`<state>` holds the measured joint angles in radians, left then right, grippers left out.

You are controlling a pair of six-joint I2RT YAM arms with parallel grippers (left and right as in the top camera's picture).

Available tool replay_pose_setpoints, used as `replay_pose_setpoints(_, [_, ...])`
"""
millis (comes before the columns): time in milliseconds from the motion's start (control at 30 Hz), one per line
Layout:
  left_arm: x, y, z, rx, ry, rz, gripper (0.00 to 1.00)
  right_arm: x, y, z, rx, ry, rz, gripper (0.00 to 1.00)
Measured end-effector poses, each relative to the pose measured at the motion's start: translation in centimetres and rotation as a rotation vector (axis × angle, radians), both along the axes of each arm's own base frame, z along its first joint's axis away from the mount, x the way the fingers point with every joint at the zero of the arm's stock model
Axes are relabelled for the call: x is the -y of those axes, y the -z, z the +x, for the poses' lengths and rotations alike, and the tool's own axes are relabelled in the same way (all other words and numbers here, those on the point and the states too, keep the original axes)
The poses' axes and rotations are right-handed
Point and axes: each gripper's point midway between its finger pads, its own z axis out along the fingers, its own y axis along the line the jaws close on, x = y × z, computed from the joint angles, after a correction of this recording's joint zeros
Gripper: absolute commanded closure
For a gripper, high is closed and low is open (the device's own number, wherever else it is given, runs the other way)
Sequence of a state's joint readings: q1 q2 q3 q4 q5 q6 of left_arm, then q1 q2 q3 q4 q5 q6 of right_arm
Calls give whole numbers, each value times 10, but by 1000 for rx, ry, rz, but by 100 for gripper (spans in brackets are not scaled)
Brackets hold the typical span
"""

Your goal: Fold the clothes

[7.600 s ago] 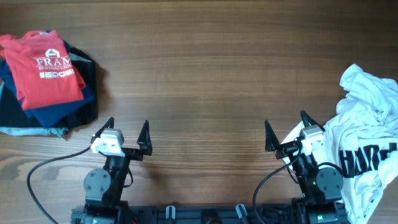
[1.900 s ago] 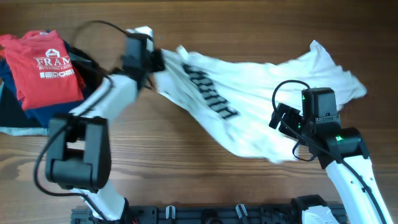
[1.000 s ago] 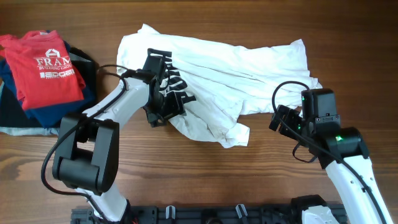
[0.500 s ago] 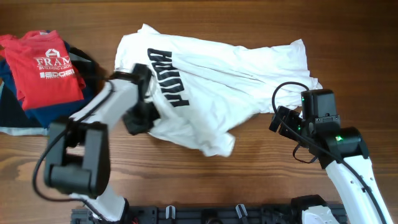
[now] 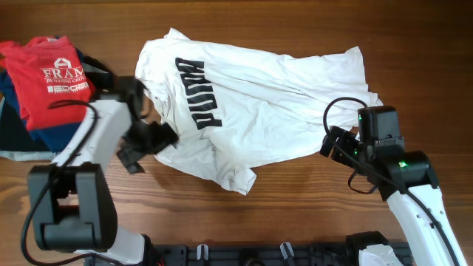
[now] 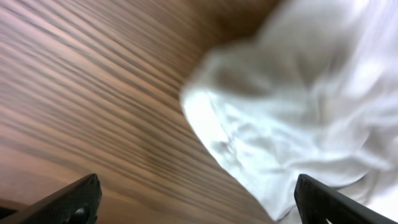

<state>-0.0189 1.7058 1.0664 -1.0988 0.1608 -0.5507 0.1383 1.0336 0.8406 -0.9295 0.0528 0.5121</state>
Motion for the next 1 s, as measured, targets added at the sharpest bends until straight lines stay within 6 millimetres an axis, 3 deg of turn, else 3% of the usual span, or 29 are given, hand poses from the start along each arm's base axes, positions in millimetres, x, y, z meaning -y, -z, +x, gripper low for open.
replay_pose_setpoints(100, [30, 21, -18, -13, 73, -74, 9, 0, 0, 0, -2, 0, 0, 0])
replay_pose_setpoints(233, [49, 38, -24, 24, 93, -116, 10, 0, 1, -1, -5, 0, -1, 0])
replay_pose_setpoints(400, [63, 35, -1, 154, 65, -147, 16, 0, 1, -1, -6, 0, -1, 0])
replay_pose_setpoints(567, [69, 35, 18, 236, 57, -138, 53, 0, 1, -2, -7, 0, -1, 0])
replay_pose_setpoints(633, [67, 37, 19, 238, 50, -122, 61, 0, 1, -2, -8, 0, -1, 0])
replay_pose_setpoints(733, [64, 39, 14, 214, 45, -106, 65, 0, 1, -2, -7, 0, -1, 0])
replay_pose_setpoints(900, [57, 41, -1, 155, 44, -72, 91, 0, 1, -1, -6, 0, -1, 0])
replay_pose_setpoints(967, [55, 42, -2, 149, 44, -59, 85, 0, 1, -2, -7, 0, -1, 0])
replay_pose_setpoints(1000, [54, 43, -2, 149, 43, -56, 74, 0, 1, -1, -6, 0, -1, 0])
